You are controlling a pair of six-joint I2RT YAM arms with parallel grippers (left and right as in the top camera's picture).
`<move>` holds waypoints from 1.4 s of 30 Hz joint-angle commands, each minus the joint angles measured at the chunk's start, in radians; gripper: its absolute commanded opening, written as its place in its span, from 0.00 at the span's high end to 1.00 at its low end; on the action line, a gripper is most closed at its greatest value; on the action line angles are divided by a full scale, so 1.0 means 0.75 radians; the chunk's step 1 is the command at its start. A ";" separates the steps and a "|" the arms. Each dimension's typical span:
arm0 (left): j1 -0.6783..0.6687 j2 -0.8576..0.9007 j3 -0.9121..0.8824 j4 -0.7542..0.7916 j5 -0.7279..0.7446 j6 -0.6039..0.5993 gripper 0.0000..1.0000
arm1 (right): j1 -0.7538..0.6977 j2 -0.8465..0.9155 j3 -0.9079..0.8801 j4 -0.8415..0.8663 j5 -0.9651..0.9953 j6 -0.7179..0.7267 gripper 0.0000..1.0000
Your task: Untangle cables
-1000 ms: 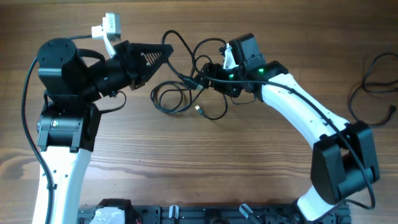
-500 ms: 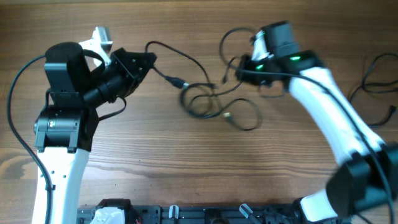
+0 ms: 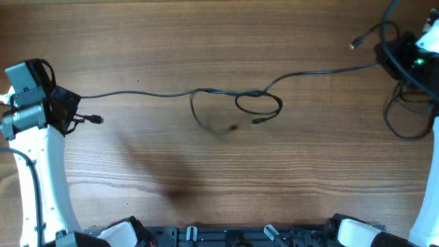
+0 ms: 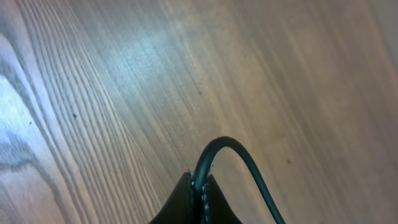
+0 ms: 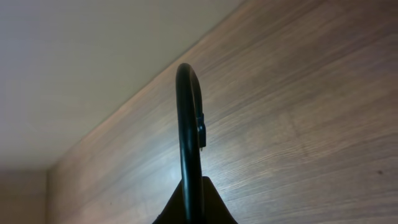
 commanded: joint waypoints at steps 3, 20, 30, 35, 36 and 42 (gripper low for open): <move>-0.002 0.089 0.007 0.023 -0.046 0.094 0.96 | -0.017 -0.027 0.036 0.001 -0.009 0.006 0.96; -0.275 0.386 0.002 0.087 0.805 0.398 0.96 | 0.316 0.288 0.035 -0.152 -0.116 -0.205 0.95; -0.595 0.386 0.002 0.131 0.832 0.416 0.69 | 0.438 0.529 0.035 -0.046 0.139 -0.094 0.94; -0.714 0.386 0.002 0.173 0.787 0.415 0.31 | 0.438 0.532 0.035 -0.049 0.261 -0.054 0.22; -0.731 0.386 0.002 0.189 0.787 0.404 0.31 | 0.438 0.532 0.035 -0.050 0.260 -0.054 0.16; -0.894 0.386 0.002 0.435 0.722 0.141 0.30 | 0.438 0.532 0.035 -0.082 0.260 -0.055 0.02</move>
